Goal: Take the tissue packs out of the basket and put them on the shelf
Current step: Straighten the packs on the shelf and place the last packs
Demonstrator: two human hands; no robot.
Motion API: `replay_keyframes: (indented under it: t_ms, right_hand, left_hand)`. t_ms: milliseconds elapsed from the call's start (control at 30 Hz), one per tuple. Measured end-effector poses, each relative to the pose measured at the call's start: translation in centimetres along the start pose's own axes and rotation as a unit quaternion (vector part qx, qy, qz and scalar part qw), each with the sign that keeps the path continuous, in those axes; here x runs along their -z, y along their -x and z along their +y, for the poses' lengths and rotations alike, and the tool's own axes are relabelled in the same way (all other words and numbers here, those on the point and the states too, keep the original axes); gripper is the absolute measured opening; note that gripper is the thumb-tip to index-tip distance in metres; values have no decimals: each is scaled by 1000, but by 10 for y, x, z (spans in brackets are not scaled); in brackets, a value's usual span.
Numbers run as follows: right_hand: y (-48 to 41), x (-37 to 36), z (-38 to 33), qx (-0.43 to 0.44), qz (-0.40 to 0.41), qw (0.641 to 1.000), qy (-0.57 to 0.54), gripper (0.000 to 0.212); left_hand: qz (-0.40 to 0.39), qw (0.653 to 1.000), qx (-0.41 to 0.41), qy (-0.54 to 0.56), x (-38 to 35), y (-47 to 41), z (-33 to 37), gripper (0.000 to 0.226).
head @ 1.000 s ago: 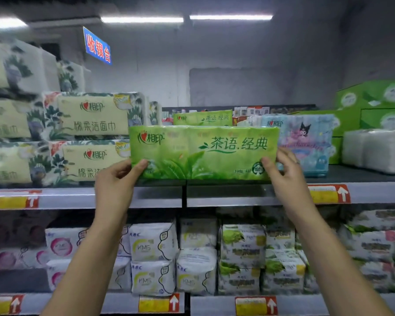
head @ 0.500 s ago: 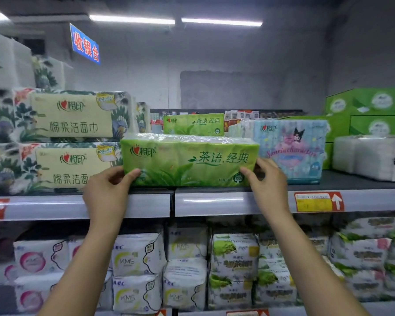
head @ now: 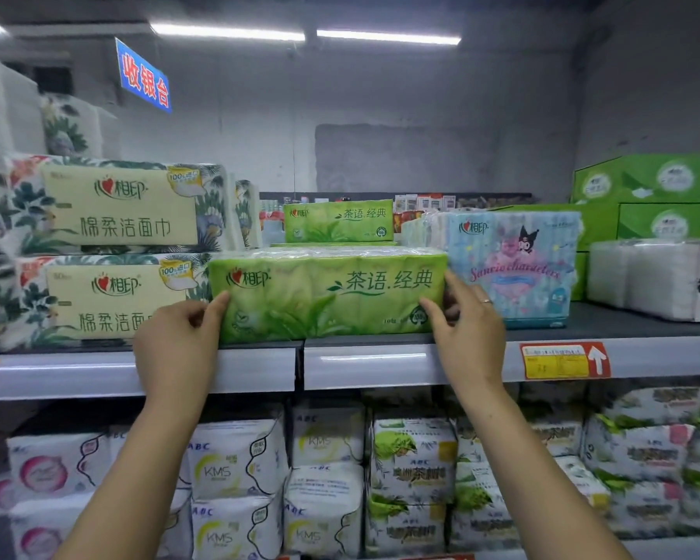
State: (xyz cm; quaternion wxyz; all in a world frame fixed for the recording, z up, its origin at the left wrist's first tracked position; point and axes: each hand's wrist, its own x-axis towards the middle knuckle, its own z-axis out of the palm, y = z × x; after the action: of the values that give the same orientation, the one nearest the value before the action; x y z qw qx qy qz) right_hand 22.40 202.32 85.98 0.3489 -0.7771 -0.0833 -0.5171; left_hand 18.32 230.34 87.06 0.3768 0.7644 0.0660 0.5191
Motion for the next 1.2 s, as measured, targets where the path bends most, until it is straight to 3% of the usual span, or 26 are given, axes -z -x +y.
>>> replay_keyframes:
  t_ms: [267, 467, 667, 800, 1000, 1100, 1200]
  right_hand:
    - [4, -2, -2, 0, -5, 1000, 26, 58]
    - [4, -3, -1, 10, -18, 999, 43, 42]
    - [6, -2, -1, 11, -23, 998, 50, 42]
    - [6, 0, -3, 8, -26, 999, 43, 42]
    - [7, 3, -6, -5, -54, 998, 37, 46]
    - [7, 7, -9, -2, -70, 998, -4, 48]
    - [10, 16, -15, -5, -61, 990, -131, 39]
  left_hand:
    - [16, 997, 56, -44, -7, -3, 3, 41]
    - [11, 996, 63, -66, -8, -2, 5, 36]
    - [-46, 997, -29, -46, 3, 7, -7, 21]
    - [-75, 991, -97, -49, 12, 18, -8, 29]
    - [-73, 993, -95, -2, 22, 38, 5, 28]
    - [-75, 994, -82, 15, 28, 46, 7, 28]
    - [-81, 994, -63, 39, 35, 54, 11, 30]
